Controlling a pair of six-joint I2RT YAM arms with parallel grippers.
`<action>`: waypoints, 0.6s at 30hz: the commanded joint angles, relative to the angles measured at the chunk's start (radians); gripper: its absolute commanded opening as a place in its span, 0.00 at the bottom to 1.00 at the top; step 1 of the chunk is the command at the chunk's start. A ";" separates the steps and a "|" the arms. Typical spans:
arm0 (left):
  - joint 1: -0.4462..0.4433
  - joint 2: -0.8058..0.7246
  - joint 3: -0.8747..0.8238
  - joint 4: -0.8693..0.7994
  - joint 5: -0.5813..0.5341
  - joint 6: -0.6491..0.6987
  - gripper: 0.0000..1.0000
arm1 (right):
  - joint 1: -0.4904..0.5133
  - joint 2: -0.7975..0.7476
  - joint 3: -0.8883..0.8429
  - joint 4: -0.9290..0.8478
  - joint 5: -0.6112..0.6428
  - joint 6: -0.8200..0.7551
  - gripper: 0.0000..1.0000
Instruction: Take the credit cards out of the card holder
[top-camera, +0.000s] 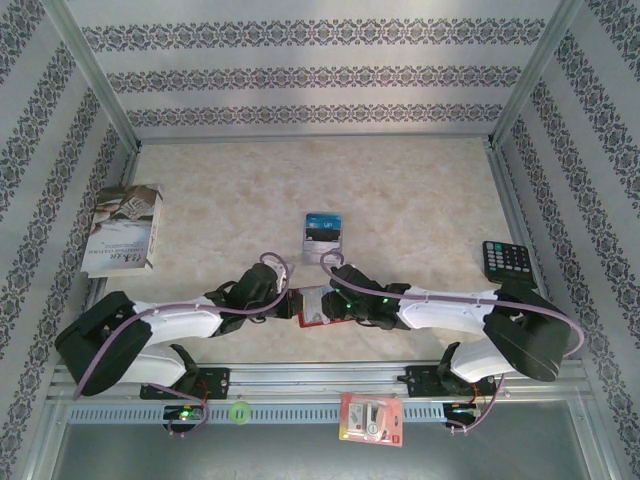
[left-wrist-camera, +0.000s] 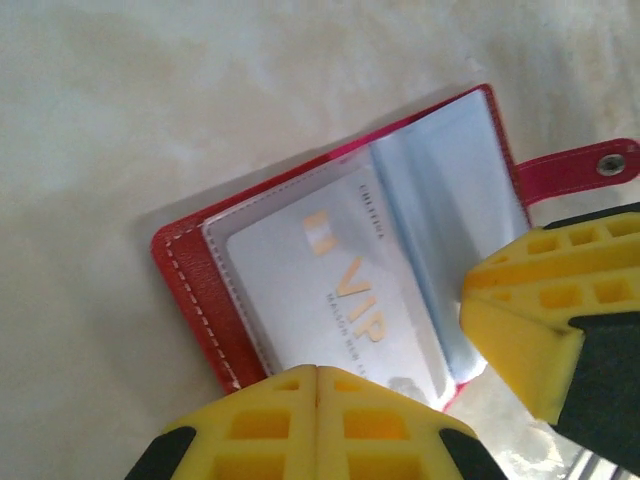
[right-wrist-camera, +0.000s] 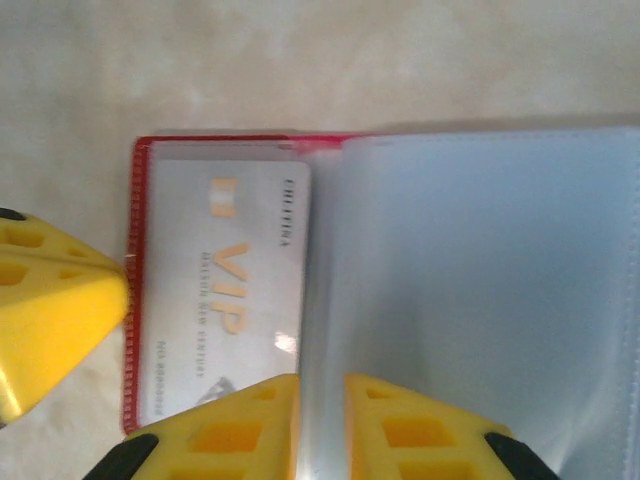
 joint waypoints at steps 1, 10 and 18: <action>0.000 -0.051 0.015 -0.022 0.015 0.017 0.08 | 0.010 -0.047 0.035 -0.019 0.039 -0.040 0.20; -0.016 0.055 0.023 -0.038 -0.063 0.009 0.00 | -0.049 -0.004 0.064 0.021 -0.137 -0.059 0.19; -0.017 0.079 0.022 -0.061 -0.094 0.025 0.00 | -0.080 0.116 0.091 0.027 -0.198 -0.030 0.18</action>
